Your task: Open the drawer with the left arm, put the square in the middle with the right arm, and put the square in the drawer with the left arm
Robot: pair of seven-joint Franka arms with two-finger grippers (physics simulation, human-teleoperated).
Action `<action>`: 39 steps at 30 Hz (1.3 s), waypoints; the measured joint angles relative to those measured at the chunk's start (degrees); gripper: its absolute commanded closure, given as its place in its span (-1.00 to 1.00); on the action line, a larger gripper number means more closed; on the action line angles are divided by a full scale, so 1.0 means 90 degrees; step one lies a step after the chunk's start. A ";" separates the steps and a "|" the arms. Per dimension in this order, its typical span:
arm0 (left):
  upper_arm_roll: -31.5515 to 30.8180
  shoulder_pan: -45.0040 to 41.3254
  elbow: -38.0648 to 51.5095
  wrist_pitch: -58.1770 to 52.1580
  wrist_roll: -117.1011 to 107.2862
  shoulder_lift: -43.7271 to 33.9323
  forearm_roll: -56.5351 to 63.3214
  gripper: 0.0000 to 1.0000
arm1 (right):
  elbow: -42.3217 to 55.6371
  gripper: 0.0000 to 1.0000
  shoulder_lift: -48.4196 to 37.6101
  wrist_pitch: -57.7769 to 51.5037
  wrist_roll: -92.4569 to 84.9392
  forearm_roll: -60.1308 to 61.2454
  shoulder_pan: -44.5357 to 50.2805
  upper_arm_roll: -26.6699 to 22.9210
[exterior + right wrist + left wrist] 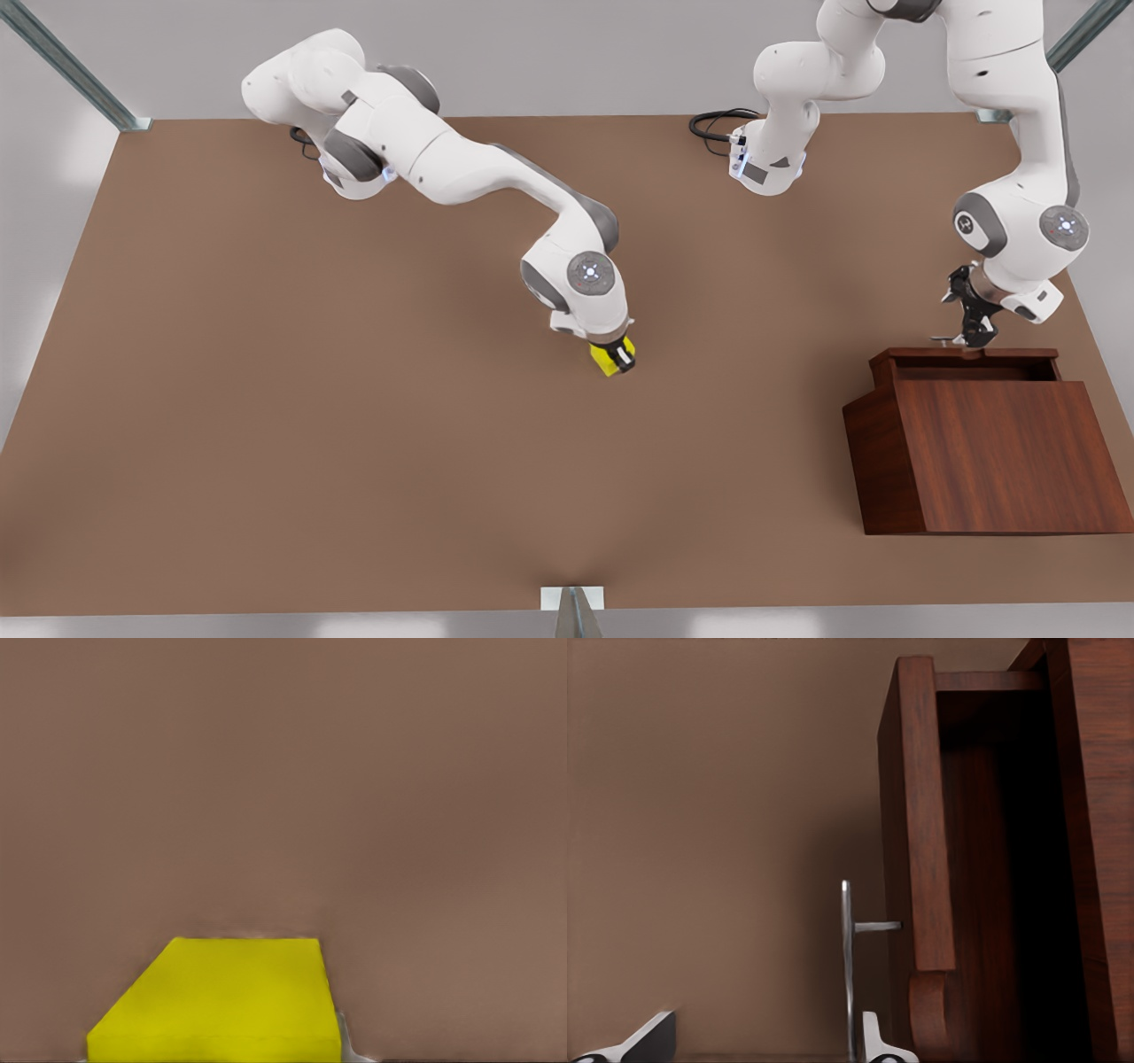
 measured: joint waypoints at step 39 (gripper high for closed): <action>0.0086 0.0006 0.0039 -0.1777 -0.0267 -0.0509 0.0504 -1.00 | 0.1677 -0.34 0.2020 0.1629 0.2353 -0.1213 0.1985 -0.0043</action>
